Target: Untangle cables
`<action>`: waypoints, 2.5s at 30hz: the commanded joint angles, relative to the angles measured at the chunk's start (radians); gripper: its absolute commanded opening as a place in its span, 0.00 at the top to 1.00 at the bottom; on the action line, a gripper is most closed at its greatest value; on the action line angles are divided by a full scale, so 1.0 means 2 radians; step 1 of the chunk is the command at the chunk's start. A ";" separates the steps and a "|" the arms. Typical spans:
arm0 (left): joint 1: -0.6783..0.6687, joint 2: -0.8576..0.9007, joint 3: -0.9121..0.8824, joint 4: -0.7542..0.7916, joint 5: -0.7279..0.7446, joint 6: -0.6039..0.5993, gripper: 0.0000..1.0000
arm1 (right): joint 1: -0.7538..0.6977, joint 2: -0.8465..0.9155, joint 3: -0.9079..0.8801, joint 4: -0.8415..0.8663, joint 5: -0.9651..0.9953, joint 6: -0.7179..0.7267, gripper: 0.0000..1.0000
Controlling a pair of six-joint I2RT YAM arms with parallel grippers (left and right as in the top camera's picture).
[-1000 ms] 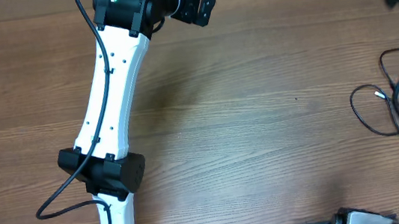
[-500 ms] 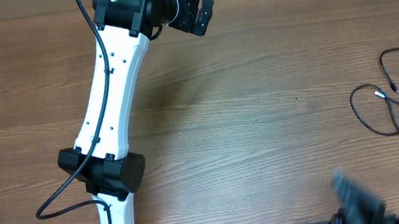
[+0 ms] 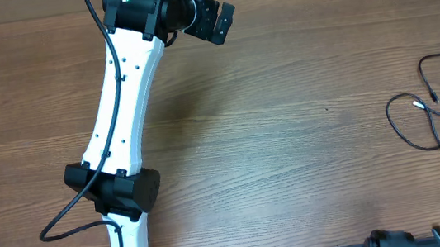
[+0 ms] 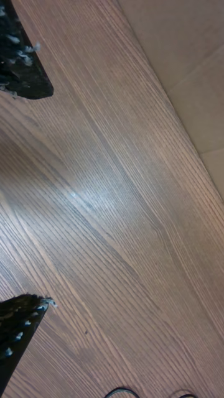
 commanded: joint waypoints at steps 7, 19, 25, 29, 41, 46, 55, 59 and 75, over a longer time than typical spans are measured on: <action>0.003 -0.006 0.009 -0.001 -0.005 0.014 0.00 | 0.028 -0.032 -0.045 0.000 0.126 0.023 0.00; 0.003 -0.006 0.009 -0.007 -0.005 0.014 0.00 | 0.028 -0.032 -0.242 0.294 0.041 -0.030 0.00; 0.003 -0.006 0.009 -0.006 -0.005 0.014 0.00 | 0.028 -0.032 -0.347 0.395 0.017 -0.030 0.00; 0.003 -0.006 0.009 -0.005 -0.005 0.014 0.00 | 0.028 -0.032 -0.418 0.437 0.000 -0.030 0.00; 0.003 -0.006 0.009 -0.005 -0.004 0.014 0.00 | 0.028 -0.032 -0.561 0.495 -0.025 -0.028 0.00; 0.003 -0.006 0.009 -0.006 -0.005 0.014 0.00 | 0.028 -0.032 -0.589 0.477 -0.025 -0.027 0.00; 0.003 -0.006 0.009 -0.006 -0.004 0.014 0.00 | 0.027 -0.032 -0.623 0.501 0.113 0.108 0.00; 0.003 -0.006 0.009 -0.006 -0.005 0.014 0.00 | 0.027 -0.032 -0.623 0.492 0.266 0.255 0.00; 0.003 -0.006 0.009 -0.002 -0.004 0.014 0.00 | 0.027 0.022 -0.630 0.475 0.338 0.323 0.00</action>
